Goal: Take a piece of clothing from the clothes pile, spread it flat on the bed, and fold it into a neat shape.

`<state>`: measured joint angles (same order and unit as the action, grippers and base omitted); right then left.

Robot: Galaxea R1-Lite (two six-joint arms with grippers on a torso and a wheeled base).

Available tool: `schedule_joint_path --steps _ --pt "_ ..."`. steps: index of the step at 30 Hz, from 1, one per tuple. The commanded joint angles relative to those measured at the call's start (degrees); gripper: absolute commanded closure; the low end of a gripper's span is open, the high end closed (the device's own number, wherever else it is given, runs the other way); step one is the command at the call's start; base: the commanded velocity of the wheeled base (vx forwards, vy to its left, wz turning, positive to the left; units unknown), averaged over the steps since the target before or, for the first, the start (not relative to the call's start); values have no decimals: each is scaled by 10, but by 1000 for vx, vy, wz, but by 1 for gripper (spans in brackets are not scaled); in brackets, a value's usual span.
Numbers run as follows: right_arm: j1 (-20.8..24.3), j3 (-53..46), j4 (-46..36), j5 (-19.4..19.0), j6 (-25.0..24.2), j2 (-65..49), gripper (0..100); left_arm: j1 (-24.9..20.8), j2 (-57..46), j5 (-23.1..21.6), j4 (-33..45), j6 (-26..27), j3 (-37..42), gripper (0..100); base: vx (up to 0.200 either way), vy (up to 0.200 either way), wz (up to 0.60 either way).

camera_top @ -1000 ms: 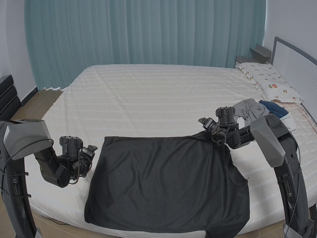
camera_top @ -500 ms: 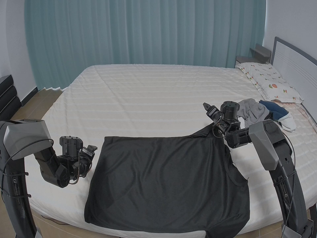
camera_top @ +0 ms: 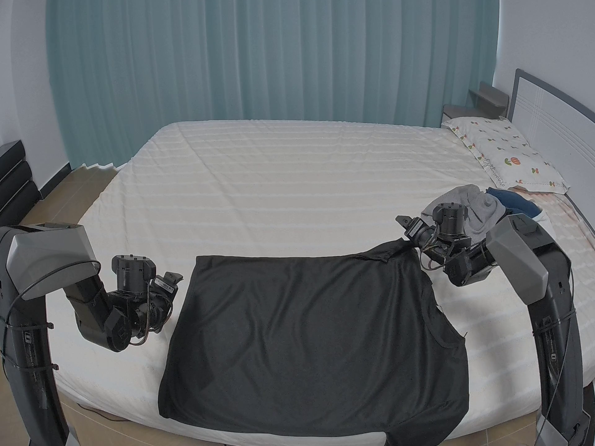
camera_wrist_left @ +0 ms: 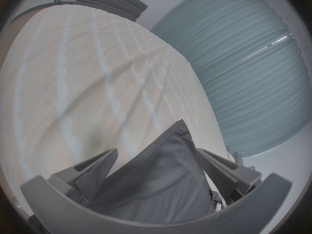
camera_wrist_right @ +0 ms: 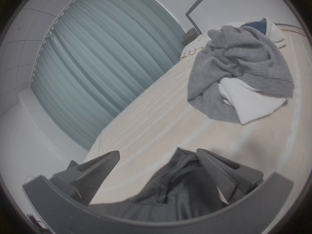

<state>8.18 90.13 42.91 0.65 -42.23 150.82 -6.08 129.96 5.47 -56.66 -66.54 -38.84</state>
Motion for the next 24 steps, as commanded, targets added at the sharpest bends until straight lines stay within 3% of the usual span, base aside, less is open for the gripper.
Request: schedule_joint_path --steps 1,10,17,24 --pt "-4 -85 10 -23 0 -64 0 -2 2 1 0 2 3 0 0 0 0" --pt "0 -102 16 -24 -7 -74 0 -3 2 2 0 4 3 0 0 0 0" --pt "43 -148 7 -25 -7 -93 0 -3 3 1 0 4 3 0 0 0 0" --pt "68 -128 -36 -24 -4 -67 0 -3 4 2 0 5 3 0 0 0 0"
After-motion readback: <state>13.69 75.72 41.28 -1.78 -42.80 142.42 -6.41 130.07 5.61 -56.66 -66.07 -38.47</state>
